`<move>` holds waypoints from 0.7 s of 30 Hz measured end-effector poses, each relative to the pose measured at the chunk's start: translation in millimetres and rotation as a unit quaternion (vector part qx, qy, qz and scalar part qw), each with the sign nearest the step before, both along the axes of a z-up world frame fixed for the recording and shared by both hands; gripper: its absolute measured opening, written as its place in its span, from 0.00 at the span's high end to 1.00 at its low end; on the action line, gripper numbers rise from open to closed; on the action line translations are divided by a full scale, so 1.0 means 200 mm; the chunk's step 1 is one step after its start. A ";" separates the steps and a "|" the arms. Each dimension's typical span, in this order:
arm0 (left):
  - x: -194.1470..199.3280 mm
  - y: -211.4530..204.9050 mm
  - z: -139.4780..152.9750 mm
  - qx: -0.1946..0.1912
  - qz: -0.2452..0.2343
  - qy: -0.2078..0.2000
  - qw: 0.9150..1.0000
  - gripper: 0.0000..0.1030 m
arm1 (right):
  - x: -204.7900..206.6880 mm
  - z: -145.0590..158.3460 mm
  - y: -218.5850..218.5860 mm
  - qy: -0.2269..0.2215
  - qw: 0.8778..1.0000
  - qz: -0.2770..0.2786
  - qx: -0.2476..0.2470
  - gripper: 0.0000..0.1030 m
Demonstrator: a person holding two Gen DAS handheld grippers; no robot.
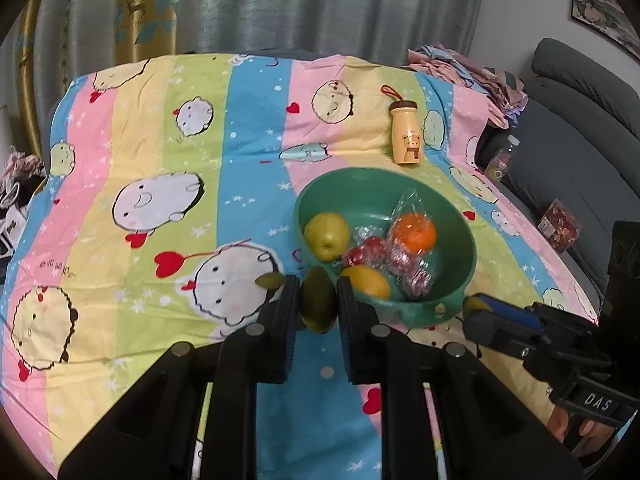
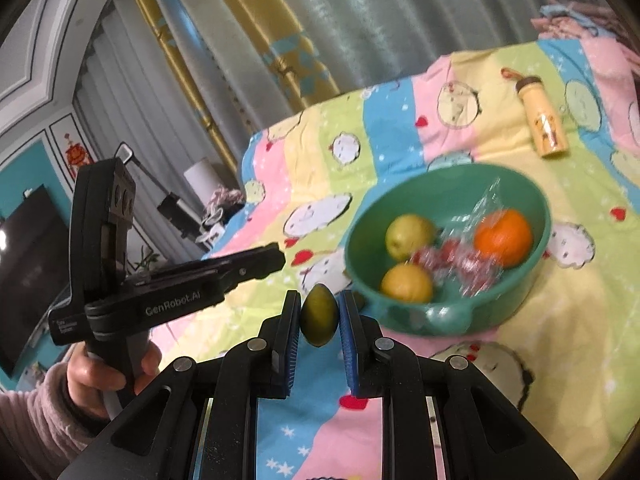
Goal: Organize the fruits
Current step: 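Carry the olive over the green basin and open the right gripper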
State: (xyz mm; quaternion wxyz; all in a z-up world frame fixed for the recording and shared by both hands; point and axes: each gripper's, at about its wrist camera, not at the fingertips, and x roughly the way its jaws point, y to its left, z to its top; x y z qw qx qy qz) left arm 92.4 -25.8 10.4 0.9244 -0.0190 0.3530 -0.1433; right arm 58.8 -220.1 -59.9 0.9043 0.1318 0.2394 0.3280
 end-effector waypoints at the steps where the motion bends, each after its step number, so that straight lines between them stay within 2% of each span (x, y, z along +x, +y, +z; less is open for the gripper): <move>1: 0.01 -0.01 0.01 0.001 -0.002 -0.003 1.000 0.82 | 0.00 0.01 -0.01 -0.002 1.000 -0.004 -0.001 0.80; 13: 0.11 -0.21 0.10 0.019 -0.033 -0.029 0.999 0.82 | 0.10 0.16 -0.11 -0.032 0.998 -0.050 -0.012 0.80; 21: 0.18 -0.28 0.07 0.031 -0.042 -0.022 0.998 0.82 | 0.22 0.17 -0.13 -0.024 0.997 -0.072 -0.023 0.80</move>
